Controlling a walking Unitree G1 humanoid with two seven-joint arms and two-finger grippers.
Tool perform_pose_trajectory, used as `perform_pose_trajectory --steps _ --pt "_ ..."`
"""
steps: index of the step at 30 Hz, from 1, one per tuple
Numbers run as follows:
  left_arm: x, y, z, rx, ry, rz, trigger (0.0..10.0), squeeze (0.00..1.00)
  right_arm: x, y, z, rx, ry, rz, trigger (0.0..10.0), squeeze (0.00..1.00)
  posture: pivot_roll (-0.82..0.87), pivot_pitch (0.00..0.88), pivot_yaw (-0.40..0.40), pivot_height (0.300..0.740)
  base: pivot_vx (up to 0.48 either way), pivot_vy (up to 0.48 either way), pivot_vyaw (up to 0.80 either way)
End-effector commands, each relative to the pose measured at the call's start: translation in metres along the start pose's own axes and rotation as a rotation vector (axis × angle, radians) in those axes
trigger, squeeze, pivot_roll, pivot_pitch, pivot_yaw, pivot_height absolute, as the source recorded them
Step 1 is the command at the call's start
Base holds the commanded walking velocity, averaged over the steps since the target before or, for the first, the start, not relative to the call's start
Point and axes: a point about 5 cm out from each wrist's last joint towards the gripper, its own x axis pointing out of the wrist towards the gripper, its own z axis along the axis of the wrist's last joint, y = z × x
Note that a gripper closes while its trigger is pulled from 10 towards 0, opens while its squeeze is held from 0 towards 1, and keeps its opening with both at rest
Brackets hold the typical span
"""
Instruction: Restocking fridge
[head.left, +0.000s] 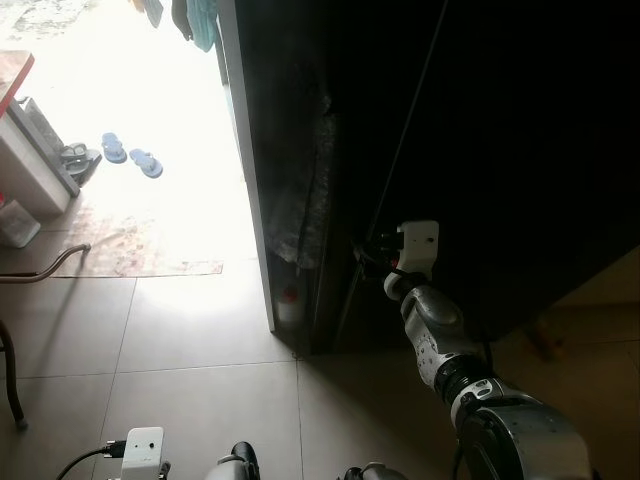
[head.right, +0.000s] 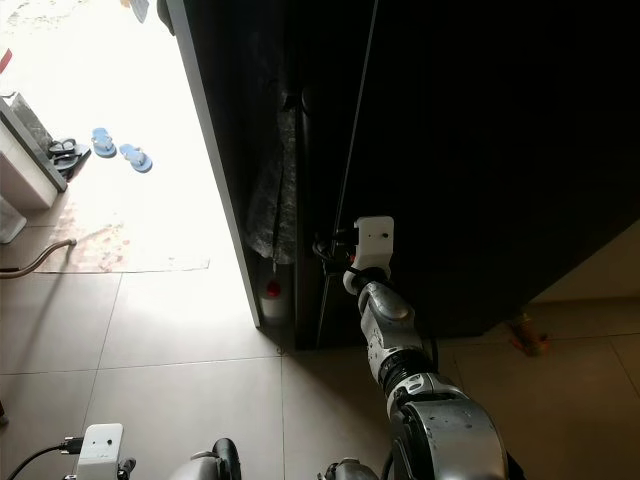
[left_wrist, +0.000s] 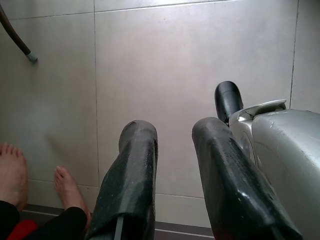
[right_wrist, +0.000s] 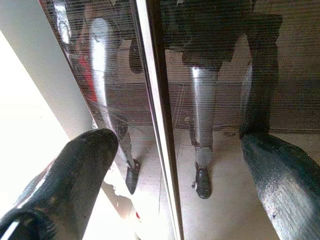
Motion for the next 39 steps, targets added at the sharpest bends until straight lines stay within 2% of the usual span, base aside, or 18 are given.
perform_pose_trajectory --steps 1,2,3,6,7,8,9,13,14,15,19,21,23,24,25,28,30,39 --pt "-0.004 -0.003 -0.012 0.004 0.024 -0.006 10.0 0.00 -0.008 -0.008 -0.010 -0.042 0.028 -0.007 10.0 0.00 0.00 0.202 -0.069 0.740 0.000 0.000 0.00" --pt "-0.004 -0.003 -0.012 0.004 0.024 -0.006 10.0 0.00 -0.008 -0.008 -0.010 -0.042 0.028 -0.007 10.0 0.00 0.00 0.202 -0.069 0.740 0.000 0.000 0.00" --pt "-0.004 -0.004 -0.013 0.004 0.025 -0.010 10.0 0.00 -0.028 -0.025 -0.037 -0.050 0.098 -0.057 10.0 0.00 0.00 0.206 -0.070 0.740 0.000 0.000 0.00" --pt "-0.005 -0.004 -0.013 0.006 0.027 -0.014 10.0 0.00 -0.049 -0.039 -0.060 -0.044 0.160 -0.098 10.0 0.00 -0.01 0.209 -0.071 0.740 0.000 0.000 0.00" --pt "-0.005 -0.005 -0.014 0.008 0.028 -0.017 10.0 0.00 -0.065 -0.048 -0.076 -0.046 0.207 -0.124 10.0 0.00 -0.01 0.211 -0.074 0.740 0.000 0.000 0.00" --pt "-0.005 -0.005 -0.014 0.008 0.028 -0.017 10.0 0.00 -0.065 -0.048 -0.076 -0.046 0.207 -0.124 10.0 0.00 -0.01 0.211 -0.074 0.740 0.000 0.000 0.00" --pt "-0.005 -0.005 -0.015 0.009 0.028 -0.018 10.0 0.00 -0.079 -0.054 -0.089 -0.050 0.249 -0.144 10.0 0.00 -0.02 0.211 -0.075 0.740 0.000 0.000 0.00" --pt "-0.006 -0.005 -0.016 0.013 0.030 -0.022 10.0 0.00 -0.107 -0.067 -0.114 -0.027 0.350 -0.209 10.0 0.00 -0.02 0.212 -0.076 0.740 0.000 0.000 0.00" --pt "-0.006 -0.005 -0.016 0.013 0.030 -0.022 10.0 0.00 -0.107 -0.067 -0.114 -0.027 0.350 -0.209 10.0 0.00 -0.02 0.212 -0.076 0.740 0.000 0.000 0.00" --pt "-0.006 -0.006 -0.017 0.015 0.030 -0.026 10.0 0.00 -0.120 -0.069 -0.127 -0.021 0.423 -0.227 10.0 0.00 -0.03 0.213 -0.080 0.740 0.000 0.000 0.00" --pt "-0.006 -0.007 -0.017 0.017 0.029 -0.029 10.0 0.00 -0.134 -0.069 -0.140 -0.018 0.508 -0.244 10.0 0.00 -0.03 0.215 -0.085 0.740 0.000 0.000 0.00" --pt "-0.007 -0.008 -0.017 0.014 0.027 -0.030 10.0 0.00 -0.157 -0.069 -0.161 0.002 0.647 -0.280 10.0 0.00 -0.02 0.221 -0.092 0.740 0.000 0.000 0.00" --pt "-0.007 -0.008 -0.018 0.011 0.027 -0.028 10.0 0.00 -0.169 -0.068 -0.170 0.007 0.713 -0.293 10.0 0.00 -0.02 0.224 -0.095 0.740 0.000 0.000 0.00" --pt "-0.007 -0.008 -0.019 0.007 0.029 -0.027 10.0 0.00 -0.182 -0.067 -0.180 0.007 0.789 -0.302 10.0 0.00 -0.02 0.228 -0.097 0.740 0.000 0.000 0.00" --pt "-0.007 -0.008 -0.019 0.007 0.029 -0.027 10.0 0.00 -0.182 -0.067 -0.180 0.007 0.789 -0.302 10.0 0.00 -0.02 0.228 -0.097 0.740 0.000 0.000 0.00" --pt "-0.008 -0.009 -0.022 0.002 0.035 -0.022 10.0 0.00 -0.203 -0.065 -0.192 0.027 0.873 -0.322 10.0 0.00 -0.01 0.238 -0.103 0.740 0.000 0.000 0.00" --pt "-0.009 -0.009 -0.022 0.001 0.037 -0.020 10.0 0.00 -0.208 -0.063 -0.195 0.048 0.881 -0.317 10.0 0.00 -0.02 0.243 -0.102 0.740 0.000 0.000 0.00" --pt "-0.008 -0.008 -0.021 0.033 0.035 -0.027 10.0 0.00 -0.217 -0.059 -0.200 0.076 0.891 -0.303 10.0 0.00 -0.02 0.250 -0.098 0.740 0.000 -0.115 0.00"
